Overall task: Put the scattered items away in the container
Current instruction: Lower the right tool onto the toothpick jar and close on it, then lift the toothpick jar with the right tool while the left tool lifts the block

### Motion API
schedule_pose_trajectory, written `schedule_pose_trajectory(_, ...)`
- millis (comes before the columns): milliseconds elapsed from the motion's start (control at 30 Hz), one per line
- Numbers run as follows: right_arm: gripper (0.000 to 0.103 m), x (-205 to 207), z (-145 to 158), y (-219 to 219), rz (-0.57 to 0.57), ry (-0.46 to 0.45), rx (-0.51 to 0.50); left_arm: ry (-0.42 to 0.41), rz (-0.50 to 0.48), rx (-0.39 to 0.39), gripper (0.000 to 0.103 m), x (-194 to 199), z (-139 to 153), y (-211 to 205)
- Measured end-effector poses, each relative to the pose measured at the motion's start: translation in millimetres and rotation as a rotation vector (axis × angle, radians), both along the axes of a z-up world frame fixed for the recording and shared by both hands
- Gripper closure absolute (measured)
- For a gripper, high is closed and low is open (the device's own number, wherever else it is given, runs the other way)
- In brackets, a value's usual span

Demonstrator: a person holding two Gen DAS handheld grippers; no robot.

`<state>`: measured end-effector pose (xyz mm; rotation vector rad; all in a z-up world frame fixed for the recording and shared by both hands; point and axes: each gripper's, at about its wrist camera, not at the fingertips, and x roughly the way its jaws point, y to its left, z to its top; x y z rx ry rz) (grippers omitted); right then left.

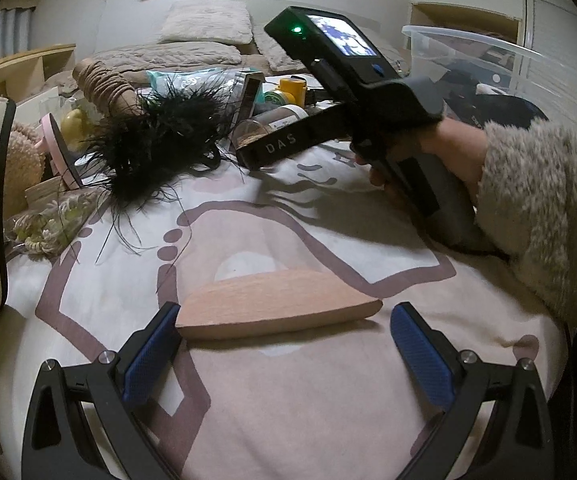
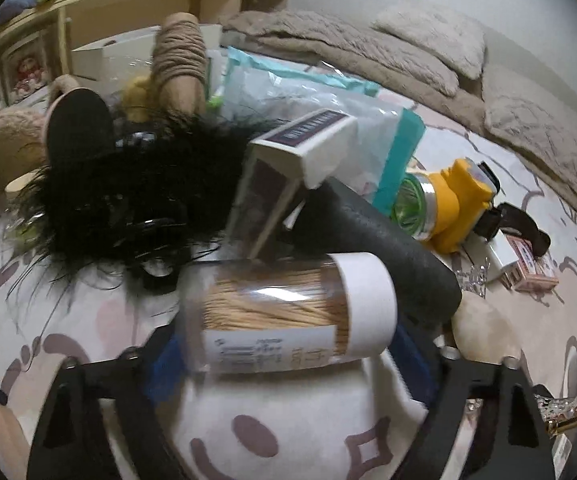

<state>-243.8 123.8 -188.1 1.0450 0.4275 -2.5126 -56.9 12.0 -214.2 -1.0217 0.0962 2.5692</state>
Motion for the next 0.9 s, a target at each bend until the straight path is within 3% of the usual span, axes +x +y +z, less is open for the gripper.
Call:
schedule_pose_trajectory(333, 0.02, 15.3, 7.3, 8.1, -0.002, 0.046, -0.057, 0.003, 0.073, 0.0, 0.0, 2.0, -0.1, -0.8)
schedule_pose_trajectory(600, 0.021, 50.0, 2.7, 26.5, -0.028, -0.009, -0.138, 0.013, 0.106, -0.008, 0.005, 3.8, 1.1, -2.1)
schedule_pose_trajectory(900, 0.021, 61.2, 1.8, 41.6, -0.107, -0.035, -0.198, 0.014, 0.113, 0.003, 0.009, 5.6, 1.8, -5.8)
